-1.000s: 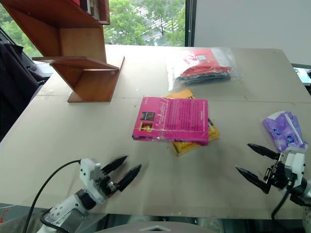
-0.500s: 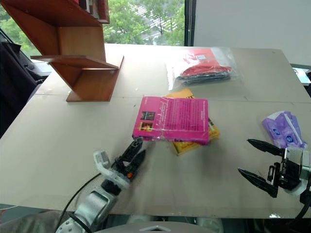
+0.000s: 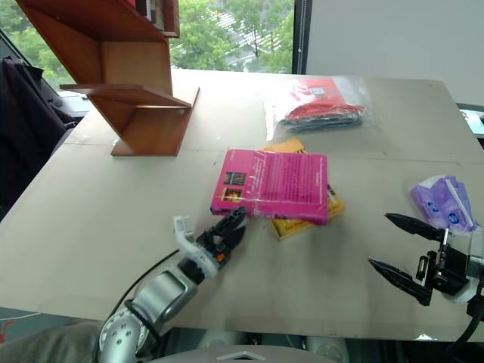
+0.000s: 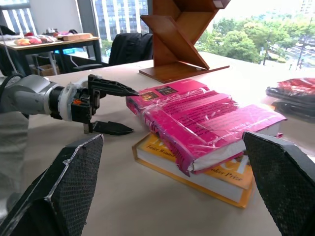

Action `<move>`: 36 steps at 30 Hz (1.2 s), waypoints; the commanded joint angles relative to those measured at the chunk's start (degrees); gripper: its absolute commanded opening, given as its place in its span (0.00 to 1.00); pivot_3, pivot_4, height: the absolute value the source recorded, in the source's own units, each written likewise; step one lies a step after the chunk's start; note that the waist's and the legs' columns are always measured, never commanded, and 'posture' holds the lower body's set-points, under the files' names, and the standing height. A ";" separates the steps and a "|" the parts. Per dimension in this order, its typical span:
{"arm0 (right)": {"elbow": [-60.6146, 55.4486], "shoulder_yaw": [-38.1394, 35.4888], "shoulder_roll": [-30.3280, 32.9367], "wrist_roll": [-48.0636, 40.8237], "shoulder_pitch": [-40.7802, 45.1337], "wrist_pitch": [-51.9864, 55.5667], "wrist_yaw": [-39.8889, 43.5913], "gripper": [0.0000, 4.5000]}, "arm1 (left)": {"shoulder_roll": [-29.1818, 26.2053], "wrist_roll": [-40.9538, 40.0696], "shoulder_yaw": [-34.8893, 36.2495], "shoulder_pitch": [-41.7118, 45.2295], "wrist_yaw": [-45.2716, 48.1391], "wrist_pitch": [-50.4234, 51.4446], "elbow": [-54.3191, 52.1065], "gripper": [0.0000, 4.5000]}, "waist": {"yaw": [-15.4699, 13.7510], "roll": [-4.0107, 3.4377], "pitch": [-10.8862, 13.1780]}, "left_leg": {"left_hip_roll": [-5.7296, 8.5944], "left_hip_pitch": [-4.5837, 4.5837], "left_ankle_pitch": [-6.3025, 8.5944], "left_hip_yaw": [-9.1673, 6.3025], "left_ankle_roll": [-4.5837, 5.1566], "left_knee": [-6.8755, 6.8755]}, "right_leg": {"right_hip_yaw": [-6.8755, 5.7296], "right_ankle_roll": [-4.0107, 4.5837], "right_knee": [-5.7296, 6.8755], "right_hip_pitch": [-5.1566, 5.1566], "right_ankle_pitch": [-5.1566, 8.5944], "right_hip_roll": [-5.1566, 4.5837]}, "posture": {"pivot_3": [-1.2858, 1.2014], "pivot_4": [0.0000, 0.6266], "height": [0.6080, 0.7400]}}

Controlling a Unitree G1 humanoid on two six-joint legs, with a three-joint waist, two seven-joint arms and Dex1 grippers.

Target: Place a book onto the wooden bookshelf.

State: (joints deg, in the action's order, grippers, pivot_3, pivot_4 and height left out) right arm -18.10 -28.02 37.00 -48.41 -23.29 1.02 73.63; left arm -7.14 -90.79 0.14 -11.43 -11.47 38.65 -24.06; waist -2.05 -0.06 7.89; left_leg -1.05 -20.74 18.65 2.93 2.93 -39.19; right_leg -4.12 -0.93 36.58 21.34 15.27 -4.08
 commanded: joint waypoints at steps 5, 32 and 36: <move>-5.26 -3.52 -1.89 0.00 -3.18 -0.87 -2.35 1.00 | 4.17 -0.01 -1.22 7.70 1.31 1.12 8.36 0.99 | -0.44 -0.02 -0.01 | 0.02 -0.02 0.00 -0.03 0.00 -0.02 | -0.01 -0.01 0.01 -0.01 0.00 0.01 | 0.52 0.24 1.00; -8.75 -3.46 -3.40 1.17 -3.89 0.03 -5.70 1.00 | 6.93 1.48 6.76 12.29 8.69 5.25 14.77 0.99 | -0.30 0.10 0.05 | 0.05 -0.03 -0.01 -0.05 -0.01 -0.03 | 0.00 -0.12 0.04 0.01 -0.05 -0.01 | 0.52 0.24 1.00; -9.01 -3.12 -3.42 1.29 -3.77 0.10 -6.21 1.00 | 8.08 1.84 7.58 12.79 7.56 4.69 14.99 0.99 | -0.34 0.10 0.05 | 0.05 -0.04 -0.01 -0.06 -0.01 -0.02 | 0.00 -0.11 0.03 0.01 -0.05 -0.02 | 0.52 0.24 1.00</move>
State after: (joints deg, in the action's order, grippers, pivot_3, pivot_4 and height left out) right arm -25.03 -30.25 33.32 -46.56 -27.14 1.15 67.92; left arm -0.43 -88.17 8.54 1.83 -3.34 42.91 -9.56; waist -2.39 0.05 7.95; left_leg -1.00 -20.78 18.64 2.87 2.91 -39.22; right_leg -4.12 -1.03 36.60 21.35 15.22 -4.10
